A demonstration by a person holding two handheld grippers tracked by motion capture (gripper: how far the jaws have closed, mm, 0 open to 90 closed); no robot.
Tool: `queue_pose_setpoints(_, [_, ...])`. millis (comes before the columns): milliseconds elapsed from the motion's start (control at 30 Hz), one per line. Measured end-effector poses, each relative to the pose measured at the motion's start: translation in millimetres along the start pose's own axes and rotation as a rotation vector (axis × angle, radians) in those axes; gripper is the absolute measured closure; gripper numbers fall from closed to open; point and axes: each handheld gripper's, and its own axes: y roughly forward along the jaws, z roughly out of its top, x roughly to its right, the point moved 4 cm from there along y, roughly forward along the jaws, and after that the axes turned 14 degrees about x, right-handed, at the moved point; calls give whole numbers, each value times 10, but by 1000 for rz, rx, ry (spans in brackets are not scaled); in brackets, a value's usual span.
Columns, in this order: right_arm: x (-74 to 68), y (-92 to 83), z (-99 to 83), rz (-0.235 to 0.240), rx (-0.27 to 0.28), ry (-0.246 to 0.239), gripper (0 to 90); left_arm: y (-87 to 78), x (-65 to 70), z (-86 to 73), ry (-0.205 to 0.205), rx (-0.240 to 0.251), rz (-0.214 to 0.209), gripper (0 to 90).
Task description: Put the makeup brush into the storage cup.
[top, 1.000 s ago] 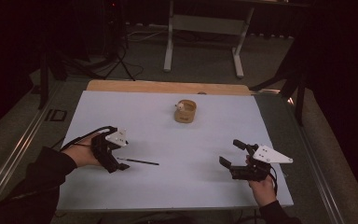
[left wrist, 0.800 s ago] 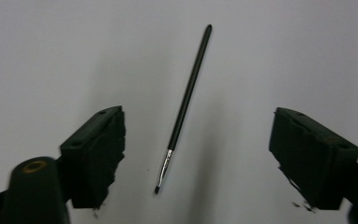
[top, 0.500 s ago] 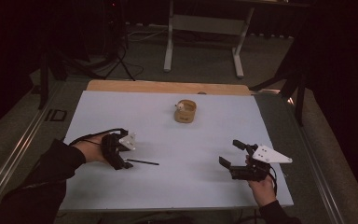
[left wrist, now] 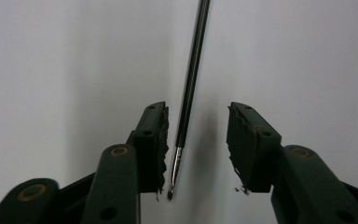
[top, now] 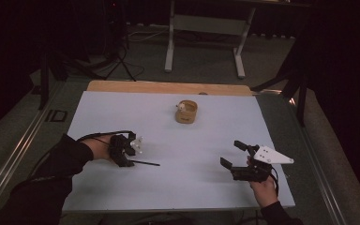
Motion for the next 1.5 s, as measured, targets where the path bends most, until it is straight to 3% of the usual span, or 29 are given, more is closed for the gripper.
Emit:
queue_pose_setpoints(567, [10,-8,1,-5,0,3,136,185,-50,13,34,-83,-19,742])
queue_pose_setpoints(833, [13,-12,-1,-9,-4,6,136,226,-72,1,20,-97,-31,772])
queue_pose_setpoints(967, [11,-10,-3,-8,-5,7,136,235,-58,2,16,-96,-51,849])
queue_pose_setpoints(1167, [7,-7,-4,-8,-8,5,136,238,-74,31,16,-128,-60,860])
queue_pose_setpoints(1500, [5,-7,-3,-9,-9,2,136,91,-74,231,-45,-70,-75,861])
